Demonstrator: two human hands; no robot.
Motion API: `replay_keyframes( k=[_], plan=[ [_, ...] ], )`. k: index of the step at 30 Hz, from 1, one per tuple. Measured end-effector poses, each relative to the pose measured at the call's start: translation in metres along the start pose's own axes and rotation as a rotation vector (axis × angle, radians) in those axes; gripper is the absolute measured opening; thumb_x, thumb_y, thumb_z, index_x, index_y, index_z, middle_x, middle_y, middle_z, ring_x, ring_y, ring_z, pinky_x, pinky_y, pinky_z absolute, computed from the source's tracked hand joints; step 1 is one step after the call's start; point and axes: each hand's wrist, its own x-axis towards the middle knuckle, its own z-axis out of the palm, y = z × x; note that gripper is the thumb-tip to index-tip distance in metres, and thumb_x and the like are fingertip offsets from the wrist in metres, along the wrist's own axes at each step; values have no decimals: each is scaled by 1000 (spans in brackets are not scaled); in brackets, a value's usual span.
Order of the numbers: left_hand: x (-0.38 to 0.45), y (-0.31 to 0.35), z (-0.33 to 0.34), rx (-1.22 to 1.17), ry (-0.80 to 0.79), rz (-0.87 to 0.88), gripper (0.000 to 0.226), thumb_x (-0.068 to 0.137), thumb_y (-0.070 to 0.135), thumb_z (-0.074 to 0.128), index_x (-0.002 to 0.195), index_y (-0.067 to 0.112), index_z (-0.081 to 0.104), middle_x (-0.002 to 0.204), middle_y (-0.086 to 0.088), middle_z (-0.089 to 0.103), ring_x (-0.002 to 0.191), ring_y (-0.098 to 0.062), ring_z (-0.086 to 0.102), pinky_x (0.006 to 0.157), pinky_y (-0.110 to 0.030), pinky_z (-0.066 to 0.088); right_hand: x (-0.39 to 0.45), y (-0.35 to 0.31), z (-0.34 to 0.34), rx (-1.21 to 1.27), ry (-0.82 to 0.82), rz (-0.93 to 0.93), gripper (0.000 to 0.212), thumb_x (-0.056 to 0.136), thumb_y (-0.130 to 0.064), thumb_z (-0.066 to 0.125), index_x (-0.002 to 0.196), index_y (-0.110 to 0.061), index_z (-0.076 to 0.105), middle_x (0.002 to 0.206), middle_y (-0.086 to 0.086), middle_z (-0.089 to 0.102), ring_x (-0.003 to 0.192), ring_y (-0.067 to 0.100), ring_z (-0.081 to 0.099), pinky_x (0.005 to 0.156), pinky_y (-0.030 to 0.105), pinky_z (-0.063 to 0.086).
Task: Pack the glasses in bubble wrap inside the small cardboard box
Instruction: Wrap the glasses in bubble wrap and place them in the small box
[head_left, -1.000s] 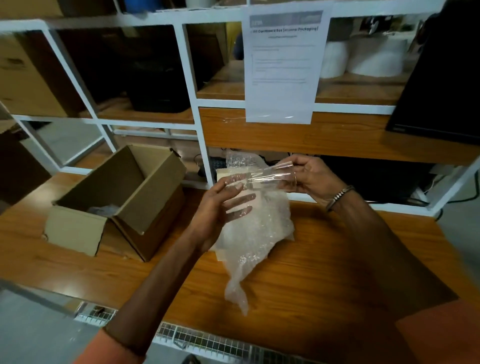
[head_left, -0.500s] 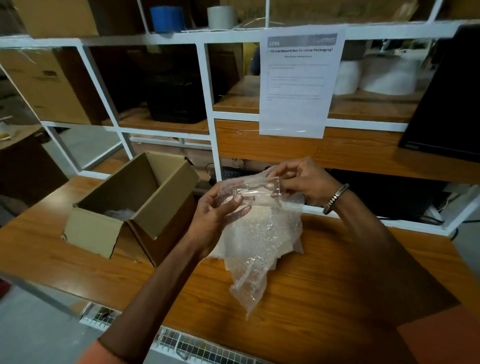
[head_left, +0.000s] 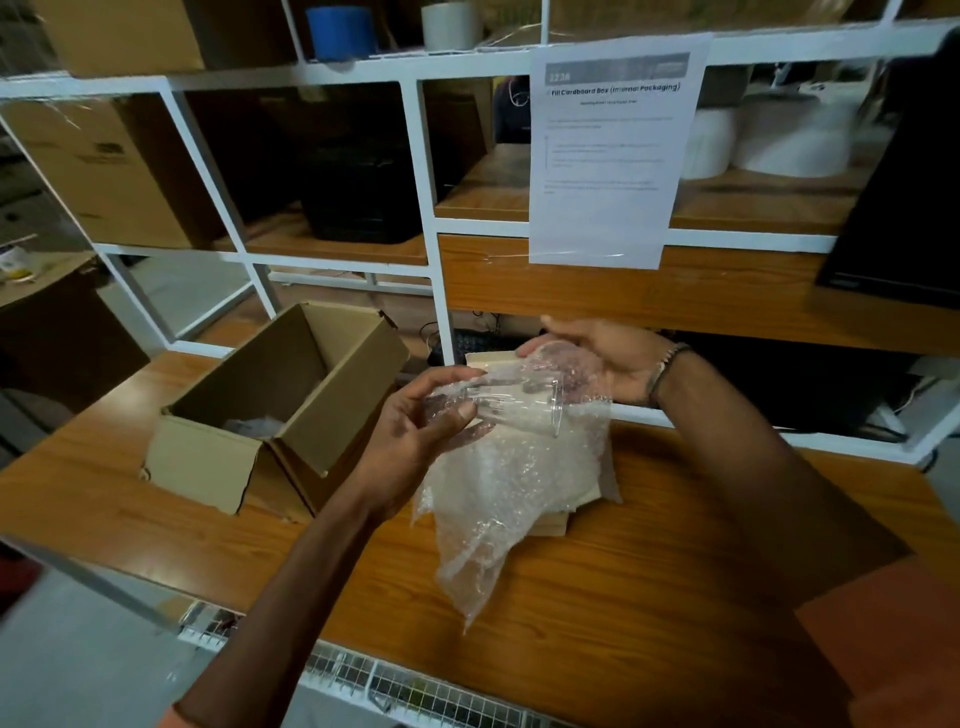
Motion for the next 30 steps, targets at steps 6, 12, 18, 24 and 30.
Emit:
replay_keyframes(
  k=[6,12,18,24,30],
  plan=[
    [6,-3,2,38,68,6,27,93,7,73,114,25,76,136,-16,70,121,-40,71,94,-45,65,-12,1,19,-44,-176,-94,49,95,-29,67,139,-7,65,136,16,70,121,29,70,97,46,59],
    [16,-13,0,26,104,18,38,99,-9,64,114,23,77,142,-20,63,127,-42,67,95,-44,65,-14,9,29,-17,-7,-166,40,97,-39,68,114,-5,79,128,13,74,115,29,73,101,50,58],
    [16,-21,10,72,84,55,31,92,-10,72,109,16,73,139,-16,64,125,-36,69,91,-39,65,-5,21,17,119,-83,-26,10,86,-16,82,88,-8,75,128,17,69,127,39,63,114,66,42],
    [21,-26,3,124,91,96,30,90,-21,69,108,3,66,122,2,72,121,-25,70,92,-37,64,7,35,14,239,-137,147,60,89,-23,81,141,-7,57,144,22,63,138,41,57,120,63,36],
    [25,-32,-17,90,129,17,30,83,7,89,101,14,66,131,-25,59,124,-53,60,97,-50,62,18,37,31,107,-76,5,54,76,-30,91,122,-11,70,128,16,72,122,35,64,122,59,35]
  ],
)
